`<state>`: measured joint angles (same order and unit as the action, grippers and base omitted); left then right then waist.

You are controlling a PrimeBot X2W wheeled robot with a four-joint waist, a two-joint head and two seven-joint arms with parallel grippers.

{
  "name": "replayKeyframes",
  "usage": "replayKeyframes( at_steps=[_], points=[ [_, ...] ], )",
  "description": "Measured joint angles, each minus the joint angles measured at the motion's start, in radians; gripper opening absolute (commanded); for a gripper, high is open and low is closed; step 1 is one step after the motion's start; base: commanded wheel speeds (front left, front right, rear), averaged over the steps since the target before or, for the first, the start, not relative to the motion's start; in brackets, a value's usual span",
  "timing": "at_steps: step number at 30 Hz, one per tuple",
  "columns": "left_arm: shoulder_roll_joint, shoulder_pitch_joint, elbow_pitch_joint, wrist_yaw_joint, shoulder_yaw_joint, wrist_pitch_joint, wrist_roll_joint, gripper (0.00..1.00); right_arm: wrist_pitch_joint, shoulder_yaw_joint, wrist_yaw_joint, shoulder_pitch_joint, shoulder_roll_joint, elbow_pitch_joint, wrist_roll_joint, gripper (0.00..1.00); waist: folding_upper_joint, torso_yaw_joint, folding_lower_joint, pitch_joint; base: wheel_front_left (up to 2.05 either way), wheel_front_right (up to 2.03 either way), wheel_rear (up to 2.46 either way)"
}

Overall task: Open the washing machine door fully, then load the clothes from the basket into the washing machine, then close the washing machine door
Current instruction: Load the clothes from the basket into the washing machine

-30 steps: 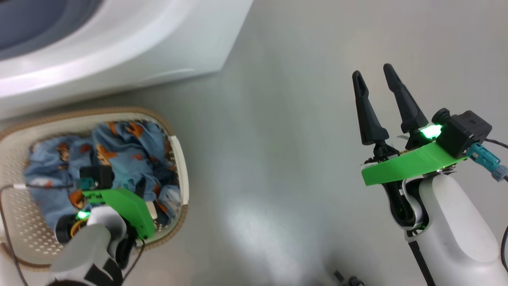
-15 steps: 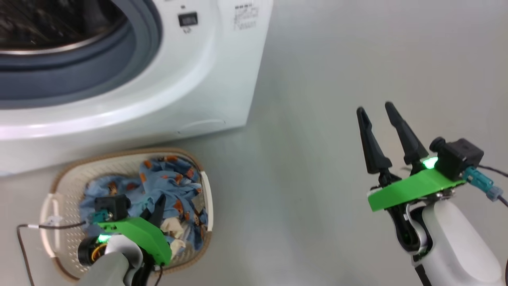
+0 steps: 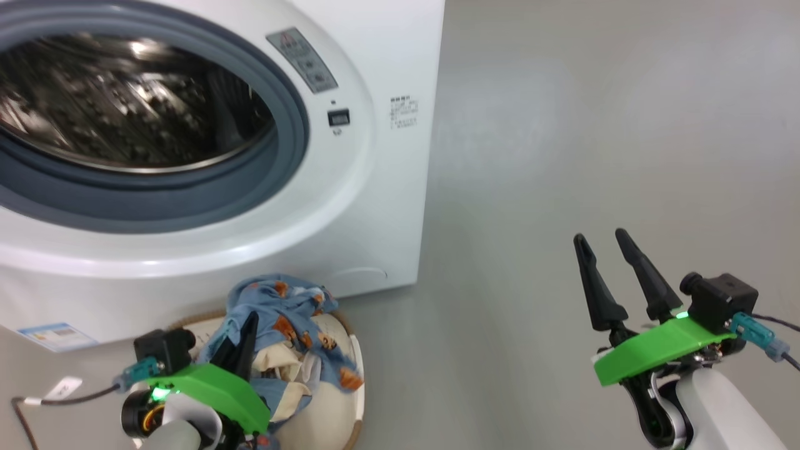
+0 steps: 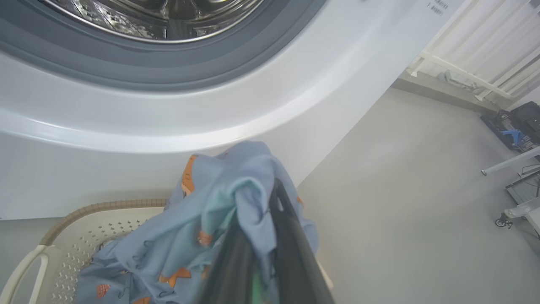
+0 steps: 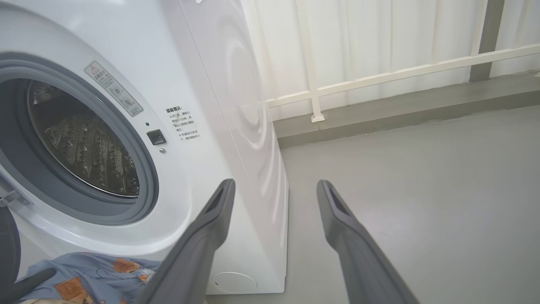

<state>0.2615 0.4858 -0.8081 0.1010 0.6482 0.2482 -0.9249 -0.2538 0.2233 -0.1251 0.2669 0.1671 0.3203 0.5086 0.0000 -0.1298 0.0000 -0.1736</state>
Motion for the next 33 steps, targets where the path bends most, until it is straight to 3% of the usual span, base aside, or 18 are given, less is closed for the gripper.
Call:
replayKeyframes(
  at_steps=[11,23,33],
  points=[
    [0.044,-0.185,0.306,-0.106,-0.146,0.000,0.144,0.00,0.000,0.004,0.000,-0.049,0.031,0.007,0.021,1.00,0.0000,0.032,0.0000,0.136,0.00,0.00,0.00],
    [0.060,-0.297,0.547,-0.202,-0.246,0.002,0.249,0.00,0.000,0.004,0.000,-0.062,0.058,0.005,0.027,1.00,0.0000,0.052,0.0000,0.172,0.00,0.00,0.00],
    [0.056,-0.348,0.598,-0.218,-0.296,0.003,0.278,0.00,0.000,0.006,0.000,-0.072,0.071,0.003,0.027,1.00,0.0000,0.055,0.0000,0.174,0.00,0.00,0.00]
  ],
)
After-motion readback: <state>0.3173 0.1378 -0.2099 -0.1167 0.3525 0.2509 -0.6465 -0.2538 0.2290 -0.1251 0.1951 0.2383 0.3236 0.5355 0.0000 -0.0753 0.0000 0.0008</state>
